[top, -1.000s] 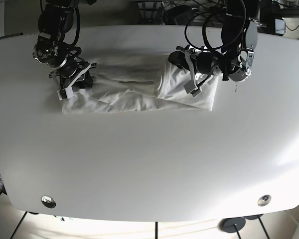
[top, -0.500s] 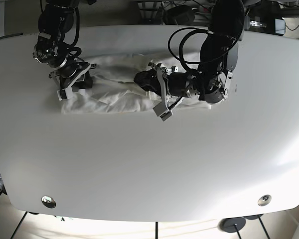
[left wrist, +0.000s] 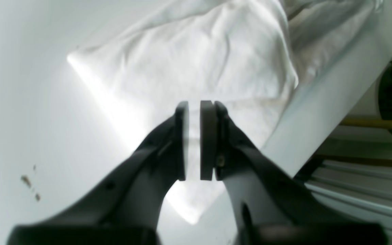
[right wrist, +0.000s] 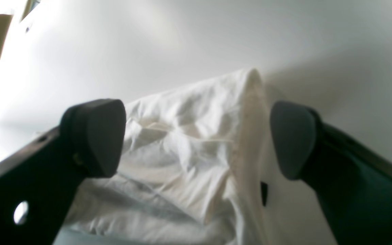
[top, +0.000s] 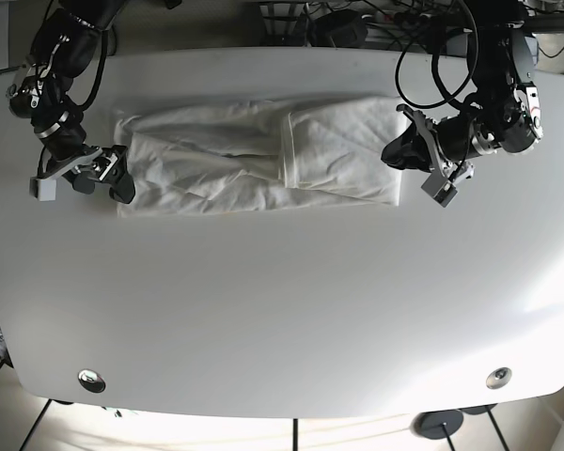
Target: Fold the T-shirt properly
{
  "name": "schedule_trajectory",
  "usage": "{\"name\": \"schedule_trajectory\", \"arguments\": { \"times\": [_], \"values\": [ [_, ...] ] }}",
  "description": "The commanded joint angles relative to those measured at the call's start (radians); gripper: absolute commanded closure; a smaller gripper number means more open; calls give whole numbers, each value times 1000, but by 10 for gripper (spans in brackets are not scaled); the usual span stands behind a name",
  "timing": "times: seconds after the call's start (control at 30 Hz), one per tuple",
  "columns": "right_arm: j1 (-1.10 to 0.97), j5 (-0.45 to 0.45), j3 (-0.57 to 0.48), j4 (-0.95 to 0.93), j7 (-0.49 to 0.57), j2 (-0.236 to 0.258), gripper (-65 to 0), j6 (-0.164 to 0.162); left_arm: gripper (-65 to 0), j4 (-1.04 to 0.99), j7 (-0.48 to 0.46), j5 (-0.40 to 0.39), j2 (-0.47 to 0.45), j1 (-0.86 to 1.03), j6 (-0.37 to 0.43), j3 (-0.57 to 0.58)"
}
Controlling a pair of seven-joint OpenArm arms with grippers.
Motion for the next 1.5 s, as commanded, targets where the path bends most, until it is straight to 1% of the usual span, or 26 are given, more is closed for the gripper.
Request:
{"name": "schedule_trajectory", "arguments": {
  "times": [0.03, 0.07, 0.17, 0.27, 0.33, 0.4, 0.47, 0.63, 0.67, 0.73, 0.77, 0.8, 0.87, 0.9, 0.93, 1.03, 1.07, 1.1, 1.13, 1.17, 1.23, 1.3, 1.33, 1.4, 1.47, 1.5],
  "values": [
    [33, 24, 71, -23, -36, 34, -650, 14, -33, -57, -13, -13, -11, -15, -5, -9],
    [40, 24, 97, -55, -63, 43, -650, 15, -33, -118, -14, -13, -11, -18, -5, -9],
    [36, 24, 104, -112, -68, 60, -650, 12, -33, -213, -46, -14, -11, -18, -5, -6],
    [19, 21, 101, -139, -66, 60, -650, 9, -33, -284, -98, -13, -11, -13, -5, -5],
    [3, 20, 95, -150, -66, 50, -650, 8, -33, -344, -106, -13, -11, -17, -5, -3],
    [-3, 0, 55, -150, -66, 47, -650, 8, -35, -378, -111, -13, -11, -18, -5, -3],
    [-20, -39, 23, -147, -48, 24, -650, 12, -35, -390, -111, -13, -14, -18, -5, -3],
    [-20, -108, 19, -148, -42, -42, -650, 17, -35, -391, -111, -13, -16, -20, -5, -3],
    [-20, -111, 9, -147, -42, -51, -650, 17, -35, -391, -111, -13, -16, -20, -5, -3],
    [-21, -108, -75, -144, -40, -55, -650, 17, -35, -391, -111, -13, -16, -18, -5, -3],
    [-21, -108, -95, -144, -37, -57, -650, 12, -35, -391, -111, -13, -16, -18, -5, -3],
    [-21, -108, -97, -144, -36, -62, -650, 9, -35, -391, -111, -13, -17, -18, -5, -3],
    [-15, -114, -92, -144, -25, -88, -650, 9, -35, -391, -111, -13, -17, -18, -5, -3],
    [-15, -114, -93, -144, -7, -83, -640, 8, -35, -391, -111, -13, -17, -17, -5, -3],
    [-12, -114, -93, -144, 3, -83, -599, 8, -35, -391, -111, -13, -19, -17, -5, -3],
    [-10, -114, -104, -147, 33, -57, -274, 8, -35, -388, -111, -13, -19, -17, -5, -3],
    [-3, -114, -120, -147, 39, -51, -120, 8, -35, -390, -111, -13, -19, -17, -5, -3],
    [-1, -114, -129, -145, 42, -40, -32, 8, -35, -391, -111, -13, -19, -18, -5, -3],
    [-1, -114, -138, -144, 44, -32, -16, 8, -35, -391, -111, -13, -17, -18, -5, -3],
    [-3, -114, -141, -131, 44, -29, -25, 8, -35, -391, -111, -11, -14, -18, -5, -3],
    [-12, -114, -143, -64, 44, -31, -19, 6, -35, -391, -111, -10, -11, -20, -5, 3],
    [-44, -114, -146, 36, 39, -34, -19, -2, -35, -390, -111, 23, -9, -35, -5, 32],
    [-67, -114, -170, 125, 38, -35, -19, -28, -35, -393, -111, 56, 6, -52, -5, 50],
    [-104, -111, -225, 232, 33, -34, -19, -69, -35, -393, -111, 104, 43, -56, -5, 47],
    [-138, -109, -278, 330, 33, -34, -19, -86, -35, -393, -111, 141, 70, -60, -5, 49],
    [-150, -108, -310, 366, 33, -34, -19, -86, -35, -393, -111, 156, 87, -60, -5, 52]
  ]
}}
